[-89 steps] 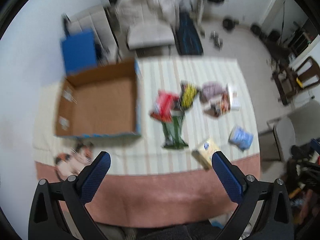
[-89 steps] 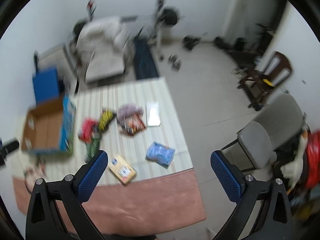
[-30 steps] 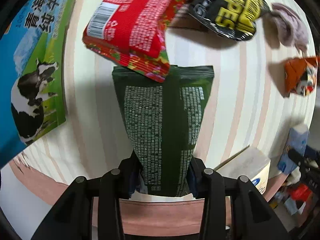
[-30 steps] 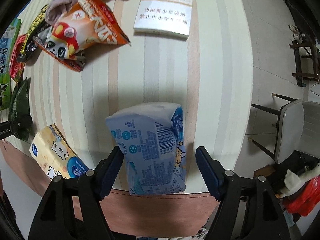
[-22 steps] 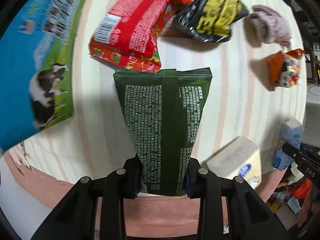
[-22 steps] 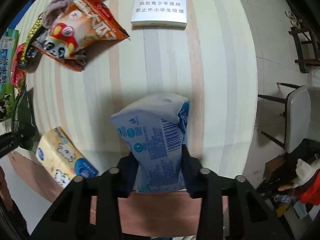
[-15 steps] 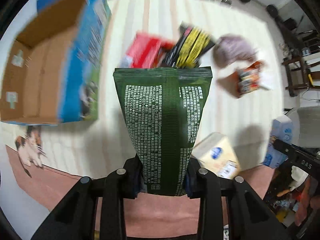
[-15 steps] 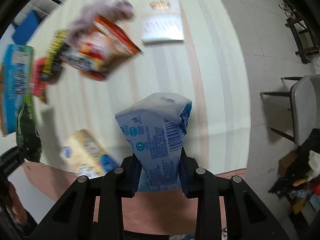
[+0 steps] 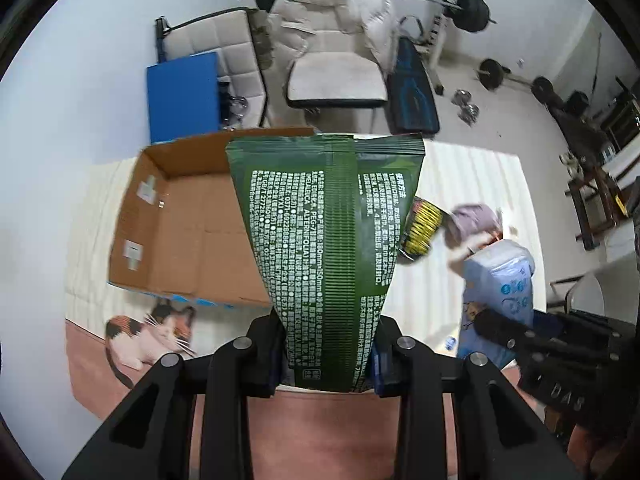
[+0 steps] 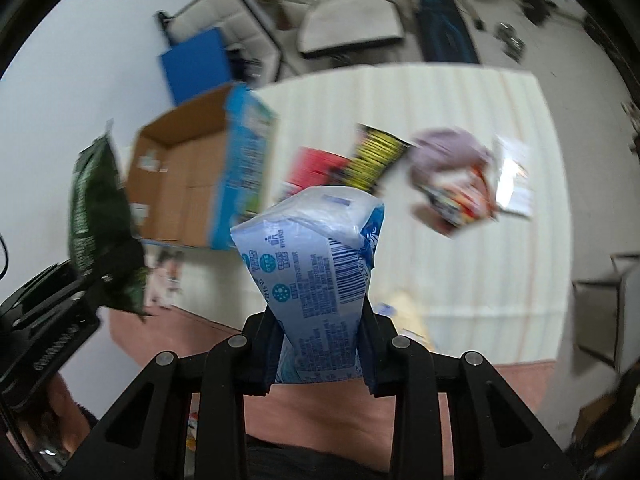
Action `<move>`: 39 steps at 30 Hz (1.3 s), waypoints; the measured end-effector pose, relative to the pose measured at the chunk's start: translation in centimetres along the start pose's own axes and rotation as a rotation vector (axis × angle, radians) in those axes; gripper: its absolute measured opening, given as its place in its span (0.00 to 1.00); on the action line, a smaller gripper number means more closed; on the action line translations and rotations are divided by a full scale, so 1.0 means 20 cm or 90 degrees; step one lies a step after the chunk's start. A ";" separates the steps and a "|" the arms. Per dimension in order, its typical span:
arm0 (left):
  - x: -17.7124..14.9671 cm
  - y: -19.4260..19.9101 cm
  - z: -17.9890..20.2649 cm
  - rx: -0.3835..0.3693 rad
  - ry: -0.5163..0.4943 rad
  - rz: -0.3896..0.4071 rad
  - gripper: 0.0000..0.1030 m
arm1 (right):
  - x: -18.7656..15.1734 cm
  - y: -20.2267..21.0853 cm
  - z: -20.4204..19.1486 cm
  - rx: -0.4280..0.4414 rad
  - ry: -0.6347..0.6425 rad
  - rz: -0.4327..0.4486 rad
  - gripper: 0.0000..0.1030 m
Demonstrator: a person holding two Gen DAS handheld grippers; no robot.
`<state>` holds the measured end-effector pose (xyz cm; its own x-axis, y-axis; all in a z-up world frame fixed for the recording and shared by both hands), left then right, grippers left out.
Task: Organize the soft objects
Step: 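Carry both bags into the cardboard box and open both tools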
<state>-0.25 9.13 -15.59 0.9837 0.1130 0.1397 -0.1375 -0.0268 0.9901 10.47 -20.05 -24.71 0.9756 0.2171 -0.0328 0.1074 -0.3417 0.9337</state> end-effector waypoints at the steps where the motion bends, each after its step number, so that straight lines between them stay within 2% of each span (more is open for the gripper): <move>1: 0.10 -0.06 0.00 -0.001 0.007 -0.001 0.28 | 0.03 0.00 -0.09 0.006 0.009 0.002 0.33; 3: 0.16 -0.09 -0.08 -0.010 0.021 -0.005 0.28 | 0.09 0.00 -0.24 0.016 0.020 0.002 0.33; 4: 0.21 -0.14 -0.13 -0.016 0.028 -0.008 0.28 | 0.20 -0.04 -0.38 0.018 0.025 0.001 0.33; 5: 0.34 -0.19 -0.06 -0.022 0.035 -0.015 0.28 | 0.24 -0.05 -0.48 0.020 0.028 0.000 0.33; 6: 0.46 -0.23 -0.08 -0.032 0.040 -0.023 0.28 | 0.28 -0.07 -0.56 0.021 0.028 0.000 0.33; 7: 0.51 -0.27 -0.17 -0.052 0.047 -0.039 0.28 | 0.35 -0.11 -0.63 0.024 0.023 -0.001 0.33; 8: 0.65 -0.39 -0.12 -0.064 0.053 -0.052 0.28 | 0.45 -0.14 -0.71 0.029 0.022 -0.003 0.33; 10: 0.73 -0.46 -0.21 -0.077 0.061 -0.070 0.28 | 0.56 -0.19 -0.88 0.031 0.017 -0.004 0.33; 14: 0.88 -0.69 -0.41 -0.112 0.080 -0.132 0.28 | 0.78 -0.40 -1.06 0.026 -0.006 -0.017 0.33; 19: 1.00 -0.99 -0.52 -0.152 0.083 -0.211 0.29 | 1.05 -0.74 -1.12 0.011 -0.041 -0.052 0.33; 25: 1.07 -1.24 -0.53 -0.190 0.071 -0.277 0.29 | 1.20 -1.05 -1.14 -0.026 -0.055 -0.083 0.33; 29: 1.11 -1.34 -0.52 -0.176 0.050 -0.297 0.28 | 1.26 -1.16 -1.14 -0.055 -0.048 -0.092 0.34; 34: 1.12 -1.39 -0.55 -0.133 0.045 -0.318 0.29 | 1.33 -1.25 -1.14 -0.083 -0.035 -0.094 0.36; 37: 1.12 -1.37 -0.57 -0.118 0.049 -0.309 0.33 | 1.34 -1.26 -1.14 -0.074 -0.038 -0.097 0.43; 39: 1.13 -1.34 -0.58 -0.110 0.048 -0.299 0.40 | 1.34 -1.24 -1.14 -0.081 -0.039 -0.096 0.52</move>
<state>24.28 23.99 -38.79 0.9336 0.1451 -0.3275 0.2947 0.2085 0.9326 29.60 15.17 -40.66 0.9605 0.2002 -0.1932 0.2317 -0.1906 0.9539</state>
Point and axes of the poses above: each gripper's, at about its wrist camera, not at the fingertips, and y roughly against the way its jaws point, z to its right, x to its top, the point moved 8 cm from there along -y, roughly the way its jaws point, and after that the axes turned 10 degrees about -z, right-handed, at the moved point
